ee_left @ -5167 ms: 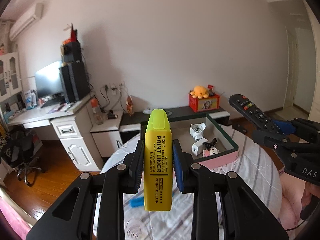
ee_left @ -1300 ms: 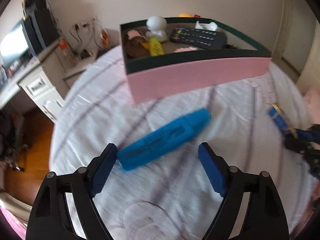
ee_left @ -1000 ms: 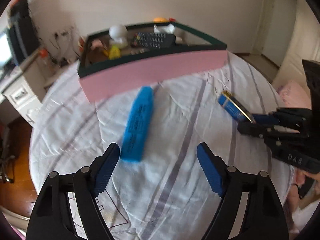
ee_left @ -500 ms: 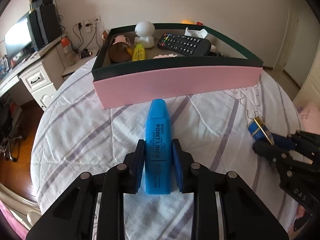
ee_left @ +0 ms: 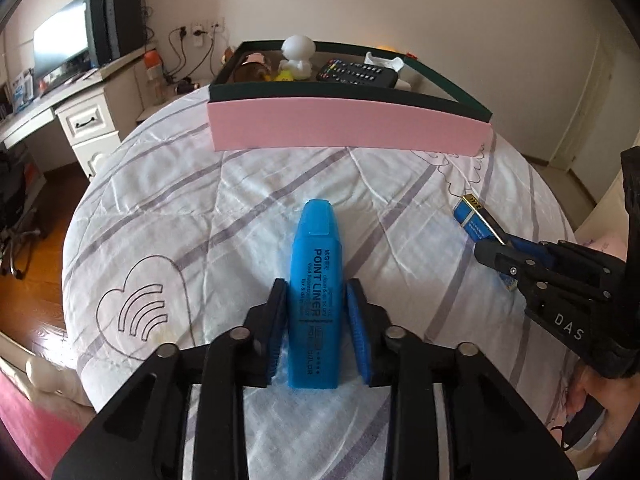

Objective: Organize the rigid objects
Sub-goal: 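Carry the blue highlighter and small box over the pink box and release both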

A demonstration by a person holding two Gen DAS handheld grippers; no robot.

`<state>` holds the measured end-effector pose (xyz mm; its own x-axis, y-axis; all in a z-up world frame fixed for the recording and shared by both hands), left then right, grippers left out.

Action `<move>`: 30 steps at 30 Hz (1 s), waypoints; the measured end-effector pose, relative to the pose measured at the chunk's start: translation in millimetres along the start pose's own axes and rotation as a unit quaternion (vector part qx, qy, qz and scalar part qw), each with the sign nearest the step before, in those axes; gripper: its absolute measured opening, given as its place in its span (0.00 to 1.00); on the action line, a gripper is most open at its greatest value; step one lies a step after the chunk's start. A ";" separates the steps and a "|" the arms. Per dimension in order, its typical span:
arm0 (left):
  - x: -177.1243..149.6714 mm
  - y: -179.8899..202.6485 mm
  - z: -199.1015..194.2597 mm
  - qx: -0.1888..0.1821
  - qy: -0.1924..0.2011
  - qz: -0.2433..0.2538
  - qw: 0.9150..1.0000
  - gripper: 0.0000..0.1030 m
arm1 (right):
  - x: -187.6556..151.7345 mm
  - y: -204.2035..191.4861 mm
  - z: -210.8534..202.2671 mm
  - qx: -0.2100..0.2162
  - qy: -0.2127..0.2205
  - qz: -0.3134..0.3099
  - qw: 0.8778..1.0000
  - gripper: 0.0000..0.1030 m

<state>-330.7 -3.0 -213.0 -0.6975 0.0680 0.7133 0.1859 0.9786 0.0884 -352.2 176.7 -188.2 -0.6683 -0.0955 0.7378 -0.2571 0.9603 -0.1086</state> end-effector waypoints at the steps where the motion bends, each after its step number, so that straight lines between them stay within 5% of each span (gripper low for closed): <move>1: 0.6 0.6 0.3 0.002 -0.001 0.001 1.000 0.37 | -0.2 0.3 -0.7 -0.001 0.002 0.002 1.000 0.17; 6: 3.7 6.0 6.8 0.017 0.010 0.021 1.000 0.41 | 0.8 -5.0 1.5 -0.012 0.001 -0.011 1.000 0.17; 10: 1.3 4.8 6.0 0.027 0.030 0.028 0.999 0.26 | 1.8 -5.4 3.3 -0.014 0.000 -0.014 1.000 0.17; 30: 3.8 5.0 -27.9 0.034 0.055 0.023 0.998 0.26 | 0.0 -1.5 -8.7 0.010 0.017 0.023 1.000 0.15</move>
<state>-313.1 -3.3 -190.4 -0.6093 0.0948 0.7873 0.1657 0.9861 0.0094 -345.7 177.5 -182.2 -0.6550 -0.0424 0.7544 -0.2410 0.9580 -0.1554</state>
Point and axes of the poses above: each gripper's, at about its wrist camera, not at the fingertips, and z roughly the way its jaws point, y to its right, x to its top, the point moved 2 cm from there along z, roughly the way its jaws point, and after that the axes turned 6 degrees about y, right-handed, at the moved point
